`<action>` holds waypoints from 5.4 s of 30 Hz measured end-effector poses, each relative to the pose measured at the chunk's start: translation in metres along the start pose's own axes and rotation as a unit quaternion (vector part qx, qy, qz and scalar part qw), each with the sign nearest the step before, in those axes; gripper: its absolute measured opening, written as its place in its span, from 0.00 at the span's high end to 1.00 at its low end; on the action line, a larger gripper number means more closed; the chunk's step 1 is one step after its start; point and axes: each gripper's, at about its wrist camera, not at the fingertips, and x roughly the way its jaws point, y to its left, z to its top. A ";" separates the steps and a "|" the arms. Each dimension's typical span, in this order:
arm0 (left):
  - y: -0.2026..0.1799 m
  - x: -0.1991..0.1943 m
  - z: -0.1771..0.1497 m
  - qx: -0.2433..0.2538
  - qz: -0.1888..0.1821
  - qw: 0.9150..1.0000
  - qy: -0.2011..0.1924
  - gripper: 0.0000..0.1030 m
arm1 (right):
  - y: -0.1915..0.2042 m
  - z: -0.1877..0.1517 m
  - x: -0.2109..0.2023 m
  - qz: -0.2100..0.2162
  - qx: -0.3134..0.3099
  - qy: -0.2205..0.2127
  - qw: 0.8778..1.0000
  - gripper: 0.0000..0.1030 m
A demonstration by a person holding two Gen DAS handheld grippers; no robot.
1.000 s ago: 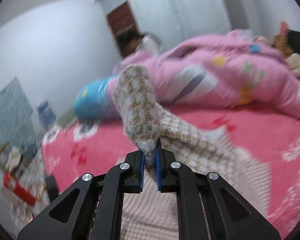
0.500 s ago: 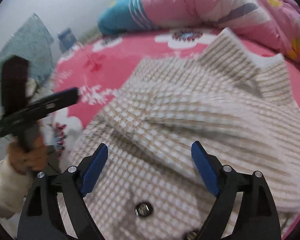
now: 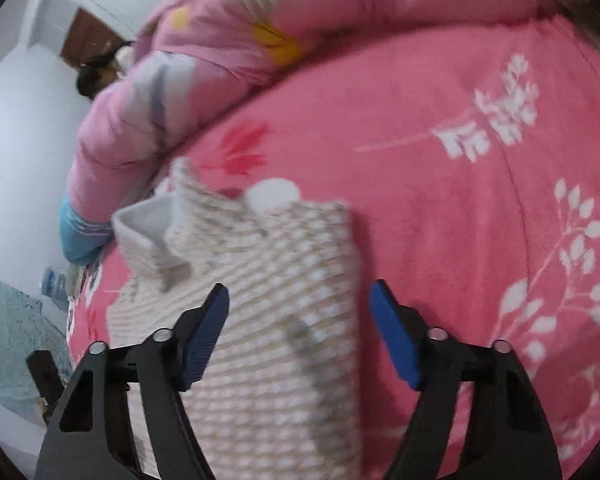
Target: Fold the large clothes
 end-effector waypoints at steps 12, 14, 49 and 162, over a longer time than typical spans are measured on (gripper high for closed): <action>-0.032 -0.060 0.043 0.061 0.016 0.992 -0.113 0.94 | 0.014 -0.005 -0.013 0.014 -0.045 -0.025 0.999 0.90; -0.025 -0.050 0.044 0.062 0.036 0.992 -0.103 0.94 | 0.013 -0.006 -0.010 0.012 -0.048 -0.029 0.998 0.90; -0.025 -0.004 -0.046 0.123 0.093 0.988 0.003 0.42 | 0.087 -0.104 0.028 -0.142 -0.269 0.030 0.952 0.29; -0.019 -0.227 -0.269 -0.023 -0.022 0.988 -0.149 0.92 | 0.025 -0.288 -0.202 0.185 -0.097 -0.046 0.977 0.92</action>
